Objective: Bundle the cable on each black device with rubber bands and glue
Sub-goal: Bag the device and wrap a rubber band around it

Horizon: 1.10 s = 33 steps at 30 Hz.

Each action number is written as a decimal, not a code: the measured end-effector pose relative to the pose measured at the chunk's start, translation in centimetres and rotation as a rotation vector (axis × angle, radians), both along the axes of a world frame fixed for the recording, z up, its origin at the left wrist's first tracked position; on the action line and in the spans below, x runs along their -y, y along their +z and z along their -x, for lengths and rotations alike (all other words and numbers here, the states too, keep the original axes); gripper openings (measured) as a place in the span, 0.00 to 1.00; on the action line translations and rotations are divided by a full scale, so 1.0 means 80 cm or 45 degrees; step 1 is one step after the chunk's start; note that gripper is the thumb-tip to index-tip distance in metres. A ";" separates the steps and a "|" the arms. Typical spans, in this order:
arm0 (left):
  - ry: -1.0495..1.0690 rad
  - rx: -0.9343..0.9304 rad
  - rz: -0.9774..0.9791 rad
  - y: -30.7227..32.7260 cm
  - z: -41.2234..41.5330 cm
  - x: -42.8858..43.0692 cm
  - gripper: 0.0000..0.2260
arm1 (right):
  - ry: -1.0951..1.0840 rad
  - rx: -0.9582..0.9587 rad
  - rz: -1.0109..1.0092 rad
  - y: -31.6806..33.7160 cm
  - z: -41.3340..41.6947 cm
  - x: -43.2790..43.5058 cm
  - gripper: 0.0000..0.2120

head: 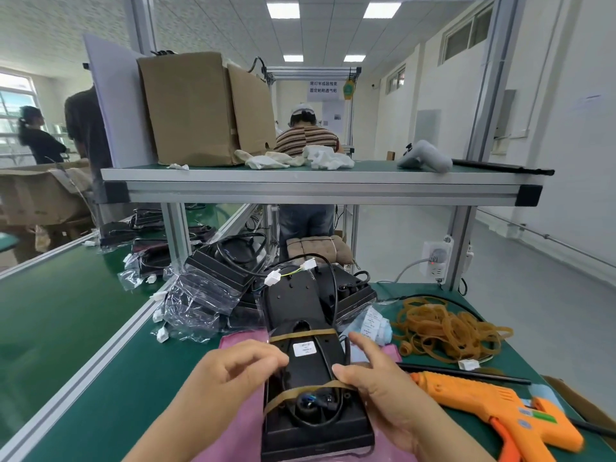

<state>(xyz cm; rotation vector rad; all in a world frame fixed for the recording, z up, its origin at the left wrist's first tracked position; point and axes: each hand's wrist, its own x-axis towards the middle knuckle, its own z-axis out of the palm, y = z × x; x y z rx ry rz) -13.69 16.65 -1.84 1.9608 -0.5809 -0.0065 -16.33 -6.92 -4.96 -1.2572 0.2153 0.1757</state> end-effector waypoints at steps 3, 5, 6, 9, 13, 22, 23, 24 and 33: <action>0.290 -0.103 0.129 -0.014 -0.005 0.013 0.10 | -0.003 0.002 0.005 -0.007 0.004 0.000 0.34; 0.468 -0.182 0.197 -0.028 -0.009 0.022 0.06 | 0.012 -0.007 -0.022 -0.013 0.006 0.000 0.35; 0.517 -0.236 0.208 -0.033 -0.011 0.027 0.05 | 0.019 0.000 -0.032 -0.016 0.006 0.000 0.35; 0.462 -0.421 0.285 -0.050 -0.014 0.042 0.11 | 0.031 0.035 0.055 -0.025 0.008 -0.002 0.41; 0.379 -0.529 0.307 -0.064 -0.017 0.053 0.10 | 0.088 0.015 0.287 -0.026 0.018 -0.012 0.53; 0.409 -0.447 0.102 -0.096 -0.031 0.059 0.08 | 0.168 0.059 0.996 -0.019 0.020 -0.003 0.36; 0.416 -0.435 0.098 -0.100 -0.033 0.059 0.08 | 0.150 0.058 1.053 -0.018 0.020 0.001 0.35; 0.423 -0.423 0.076 -0.102 -0.034 0.059 0.08 | 0.126 0.068 1.111 -0.017 0.020 0.006 0.33; 0.438 -0.303 0.005 -0.114 -0.039 0.050 0.06 | -0.186 0.129 1.373 -0.013 0.034 0.066 0.17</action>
